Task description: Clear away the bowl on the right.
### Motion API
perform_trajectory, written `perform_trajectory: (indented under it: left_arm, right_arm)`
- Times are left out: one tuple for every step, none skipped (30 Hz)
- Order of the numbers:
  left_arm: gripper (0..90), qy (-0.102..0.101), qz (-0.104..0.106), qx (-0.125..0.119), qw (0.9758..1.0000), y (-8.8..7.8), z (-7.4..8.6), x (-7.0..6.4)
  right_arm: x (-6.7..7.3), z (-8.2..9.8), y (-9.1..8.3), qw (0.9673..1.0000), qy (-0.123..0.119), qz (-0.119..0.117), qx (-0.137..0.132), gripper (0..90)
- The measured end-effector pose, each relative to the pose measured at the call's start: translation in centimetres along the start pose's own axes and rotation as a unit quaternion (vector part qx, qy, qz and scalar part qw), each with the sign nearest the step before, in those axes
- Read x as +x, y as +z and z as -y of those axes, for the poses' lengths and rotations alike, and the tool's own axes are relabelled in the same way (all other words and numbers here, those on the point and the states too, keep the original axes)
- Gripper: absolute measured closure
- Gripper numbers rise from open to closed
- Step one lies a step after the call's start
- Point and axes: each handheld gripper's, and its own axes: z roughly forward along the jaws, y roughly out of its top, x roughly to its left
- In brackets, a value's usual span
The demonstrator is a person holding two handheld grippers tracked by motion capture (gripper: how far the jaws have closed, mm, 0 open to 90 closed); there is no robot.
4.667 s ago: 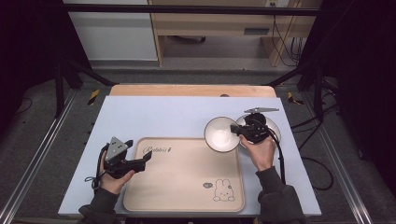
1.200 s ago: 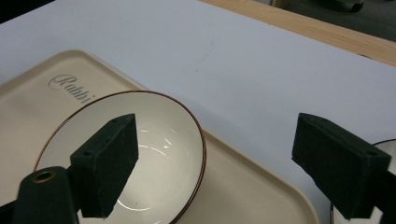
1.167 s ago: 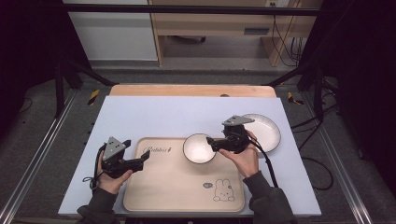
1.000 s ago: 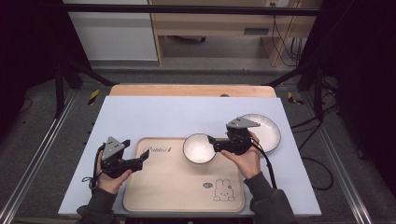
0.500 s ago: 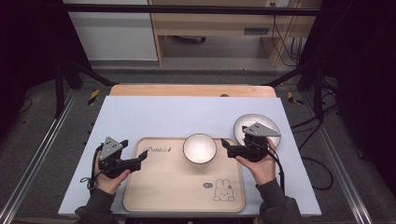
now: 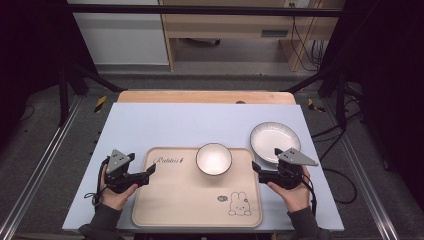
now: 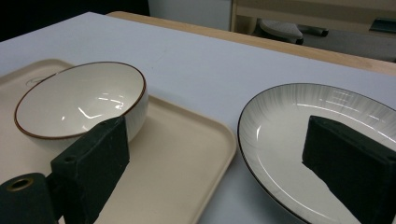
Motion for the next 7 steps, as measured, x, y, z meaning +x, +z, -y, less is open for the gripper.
perform_trajectory:
  left_arm:
    - [13.6,0.001,-0.001,0.003,1.0000,-0.03,0.11,0.08]
    - [13.6,0.001,-0.002,0.004,1.0000,-0.04,0.23,0.13]
    - [13.6,0.002,-0.003,0.007,1.0000,-0.09,0.35,0.20]
    - [13.6,0.000,-0.004,0.007,1.0000,-0.10,0.48,0.25]
    - [13.6,0.001,-0.006,0.009,0.9999,-0.16,0.60,0.32]
    - [13.7,0.002,-0.007,0.010,0.9999,-0.22,0.72,0.40]
    - [13.7,0.001,-0.008,0.011,0.9999,-0.29,0.83,0.48]
  right_arm:
    - [-0.03,0.21,-0.08,1.0000,0.002,-0.001,0.001,7.8]
    - [-0.10,0.40,-0.13,1.0000,0.001,-0.001,0.001,7.6]
    - [-0.11,0.56,-0.18,1.0000,0.000,0.000,0.002,7.5]
    - [-0.12,0.71,-0.23,1.0000,-0.001,0.000,-0.002,7.5]
    - [-0.10,0.83,-0.30,1.0000,-0.001,0.000,-0.003,7.5]
    - [-0.08,1.02,-0.42,1.0000,-0.003,0.000,-0.006,7.5]
    - [-0.08,1.02,-0.42,1.0000,-0.003,0.000,-0.006,7.5]
